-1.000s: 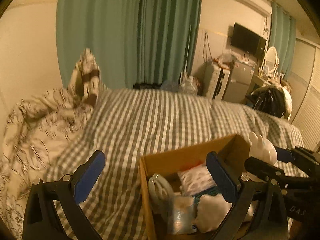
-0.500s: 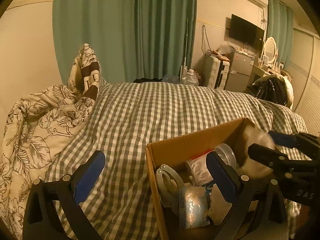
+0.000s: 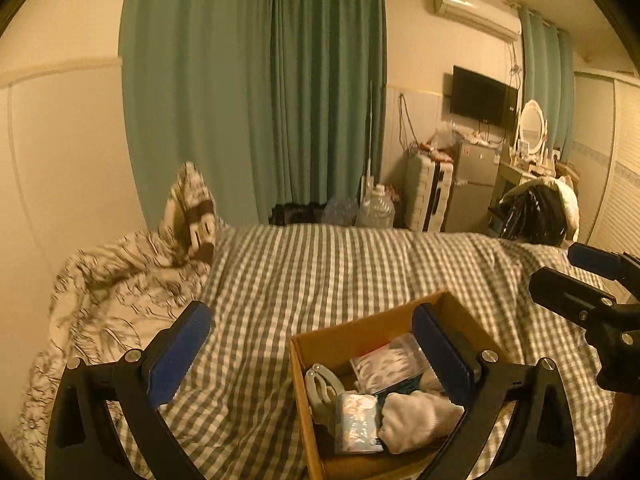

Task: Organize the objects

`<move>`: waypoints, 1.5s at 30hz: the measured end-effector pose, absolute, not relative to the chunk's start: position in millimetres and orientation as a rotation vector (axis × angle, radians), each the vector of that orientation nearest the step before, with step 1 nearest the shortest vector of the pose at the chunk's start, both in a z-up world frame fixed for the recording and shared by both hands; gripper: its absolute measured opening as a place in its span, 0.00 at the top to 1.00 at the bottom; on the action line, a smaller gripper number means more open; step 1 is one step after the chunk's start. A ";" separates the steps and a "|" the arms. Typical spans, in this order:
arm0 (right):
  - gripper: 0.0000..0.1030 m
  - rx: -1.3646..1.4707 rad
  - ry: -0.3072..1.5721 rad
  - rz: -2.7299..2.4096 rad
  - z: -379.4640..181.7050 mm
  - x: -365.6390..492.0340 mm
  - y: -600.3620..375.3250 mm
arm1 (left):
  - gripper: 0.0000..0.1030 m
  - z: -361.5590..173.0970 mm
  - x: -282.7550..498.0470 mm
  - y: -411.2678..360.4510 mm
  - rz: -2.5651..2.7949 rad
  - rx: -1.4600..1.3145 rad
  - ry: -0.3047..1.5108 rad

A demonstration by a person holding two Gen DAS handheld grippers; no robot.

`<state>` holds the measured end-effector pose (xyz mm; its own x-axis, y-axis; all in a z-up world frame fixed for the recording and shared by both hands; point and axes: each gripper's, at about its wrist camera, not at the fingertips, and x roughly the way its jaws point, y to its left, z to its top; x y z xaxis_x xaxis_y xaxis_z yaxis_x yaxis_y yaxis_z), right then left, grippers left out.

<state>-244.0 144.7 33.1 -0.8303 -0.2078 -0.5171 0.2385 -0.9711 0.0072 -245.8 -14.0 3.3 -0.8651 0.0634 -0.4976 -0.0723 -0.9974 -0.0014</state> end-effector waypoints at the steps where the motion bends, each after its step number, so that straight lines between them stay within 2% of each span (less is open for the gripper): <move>1: 0.11 0.770 0.091 -2.809 37.7 -239.2 144.9 | 0.00 9.3 -240.0 -13.0 2.972 -0.771 0.027; 12: 0.00 0.624 0.163 -2.915 58.9 -173.3 166.4 | 0.00 29.8 -187.8 -11.6 3.019 -0.675 -0.093; 28: 0.00 0.706 0.092 -2.951 -7.2 -182.7 196.9 | 0.00 -45.7 -157.0 15.3 3.014 -0.815 -0.008; 45: 0.00 0.736 0.109 -2.941 -13.1 -183.9 193.4 | 0.00 -51.7 -154.7 10.7 3.023 -0.864 -0.023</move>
